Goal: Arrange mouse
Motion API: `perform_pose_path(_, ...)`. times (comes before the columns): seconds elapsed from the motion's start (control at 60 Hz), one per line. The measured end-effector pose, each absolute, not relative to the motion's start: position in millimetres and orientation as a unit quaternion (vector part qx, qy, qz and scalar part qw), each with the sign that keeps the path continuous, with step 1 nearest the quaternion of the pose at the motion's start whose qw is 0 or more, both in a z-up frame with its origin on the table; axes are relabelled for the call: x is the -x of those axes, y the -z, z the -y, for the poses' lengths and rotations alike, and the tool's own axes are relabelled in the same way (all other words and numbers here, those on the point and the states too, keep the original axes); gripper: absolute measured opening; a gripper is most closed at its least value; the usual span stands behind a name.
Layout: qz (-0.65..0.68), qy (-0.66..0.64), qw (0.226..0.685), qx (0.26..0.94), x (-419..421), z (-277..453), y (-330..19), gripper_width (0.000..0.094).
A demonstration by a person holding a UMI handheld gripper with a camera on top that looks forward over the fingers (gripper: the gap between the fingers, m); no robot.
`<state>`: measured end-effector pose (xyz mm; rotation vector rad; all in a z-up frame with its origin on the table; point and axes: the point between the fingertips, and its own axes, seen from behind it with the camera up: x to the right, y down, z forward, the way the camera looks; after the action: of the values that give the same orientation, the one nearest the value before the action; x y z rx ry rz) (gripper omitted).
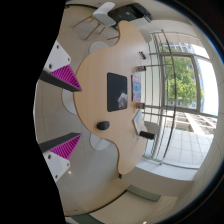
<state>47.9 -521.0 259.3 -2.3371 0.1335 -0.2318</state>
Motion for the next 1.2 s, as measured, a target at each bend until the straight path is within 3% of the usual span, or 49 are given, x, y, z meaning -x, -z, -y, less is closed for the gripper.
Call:
perform_pose_path(0.167,-0.067,0.091,0.360,0.926,-72,516,-224,0.0836)
perform_pose_path(0.25,-0.079,0.089,0.350,0.929,-103,488,-186,0.0841)
perform_pose_path(0.517,-0.073,0.079,0.427,0.898,-194,330,-81,0.0840)
perform_pose_path(0.75,-0.048,0.070,0.435,0.896,-229,226,-8,0.0830)
perform_pose_path(0.85,-0.050,0.053,0.424,0.903,-228,208,15,0.0763)
perform_pose_path(0.967,-0.054,0.039,0.435,0.898,-230,195,16,0.0527)
perform_pose_path(1.2,-0.062,0.046,0.425,0.902,-229,197,18,0.0416)
